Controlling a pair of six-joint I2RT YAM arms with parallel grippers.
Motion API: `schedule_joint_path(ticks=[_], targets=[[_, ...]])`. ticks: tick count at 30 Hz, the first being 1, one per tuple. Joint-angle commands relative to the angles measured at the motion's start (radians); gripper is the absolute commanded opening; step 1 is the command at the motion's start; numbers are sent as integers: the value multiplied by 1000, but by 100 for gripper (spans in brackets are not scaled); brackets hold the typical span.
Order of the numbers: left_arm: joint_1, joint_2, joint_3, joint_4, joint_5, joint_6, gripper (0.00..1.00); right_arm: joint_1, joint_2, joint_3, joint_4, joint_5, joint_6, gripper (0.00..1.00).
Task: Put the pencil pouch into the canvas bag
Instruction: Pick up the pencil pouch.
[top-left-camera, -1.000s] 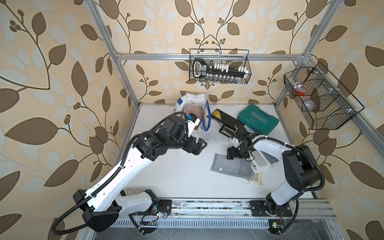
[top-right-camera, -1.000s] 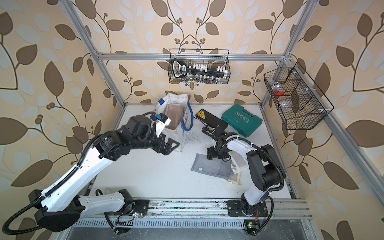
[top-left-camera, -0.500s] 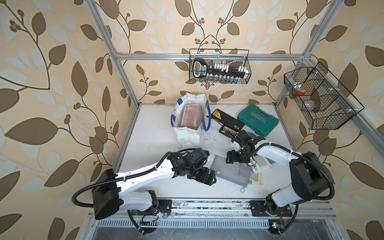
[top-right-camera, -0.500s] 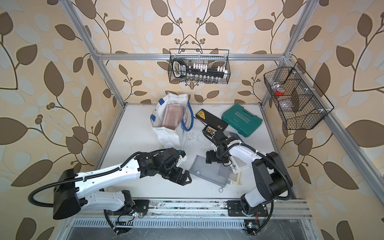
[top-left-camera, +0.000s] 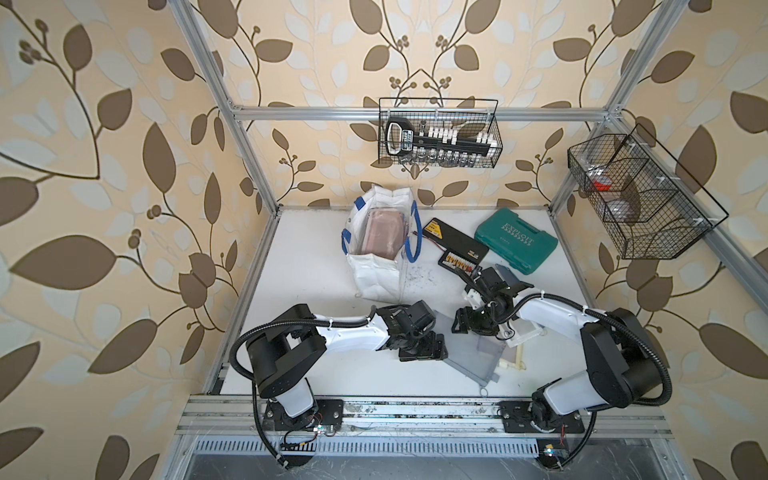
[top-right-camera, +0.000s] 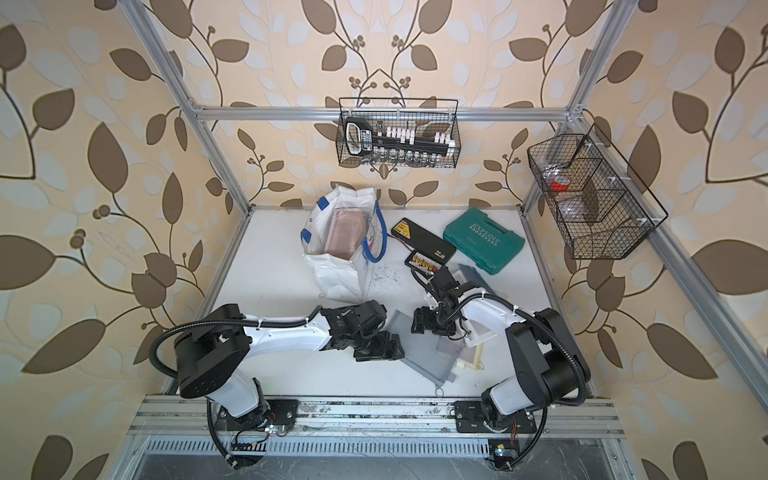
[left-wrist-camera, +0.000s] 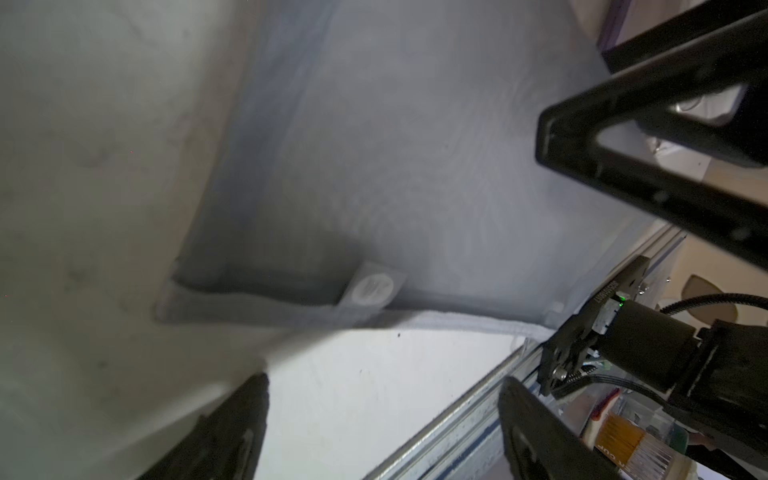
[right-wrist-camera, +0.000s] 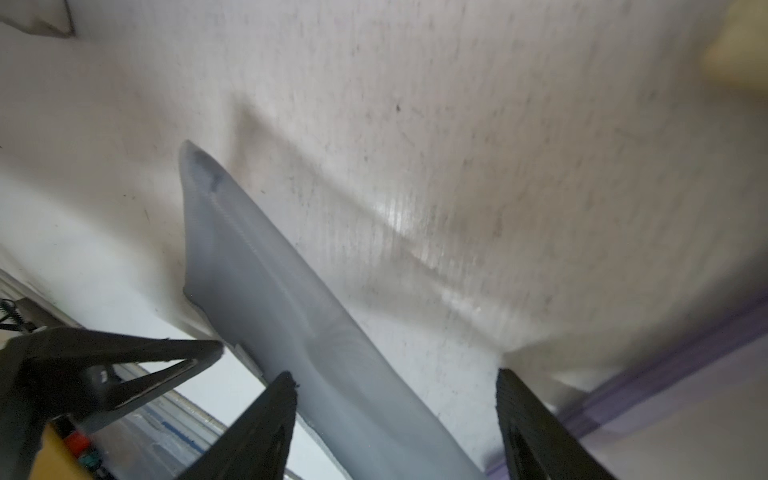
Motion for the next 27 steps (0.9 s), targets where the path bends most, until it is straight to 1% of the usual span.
schedule_joint_path(ticks=[1, 3, 7, 9, 10, 11, 12, 15, 16, 19, 21, 23, 27], targets=[[-5, 59, -15, 105, 4, -42, 78, 11, -39, -47, 38, -69, 64, 69], [-4, 87, -6, 128, 11, -39, 72, 25, -59, -76, 65, -87, 92, 63], [3, 102, 13, 132, 9, -21, 65, 49, -88, -105, 89, -105, 128, 49], [11, 83, 6, 134, 10, -14, 60, 49, -111, -105, 81, -102, 135, 33], [12, 65, 3, 131, 9, -8, 59, 48, -124, -97, 69, -91, 136, 24], [15, 40, -6, 124, 5, 1, 59, 49, -143, -87, 57, -78, 135, 17], [19, 10, -13, 109, 0, 10, 59, 47, -158, -76, 45, -68, 135, 12], [34, -102, -31, 49, 0, 52, 61, 43, -199, -34, 23, -63, 132, 2], [39, -142, -32, 22, -2, 66, 62, 41, -212, -21, 25, -72, 130, 0], [59, -289, -27, -80, -13, 124, 67, 37, -259, 26, 61, -111, 133, 0], [81, -373, -20, -130, -5, 156, 74, 36, -291, 57, 107, -148, 141, 0], [109, -452, -4, -195, -5, 200, 81, 33, -310, 99, 162, -224, 145, 0], [172, -572, 50, -292, 9, 292, 92, 29, -298, 209, 206, -366, 136, 0]])
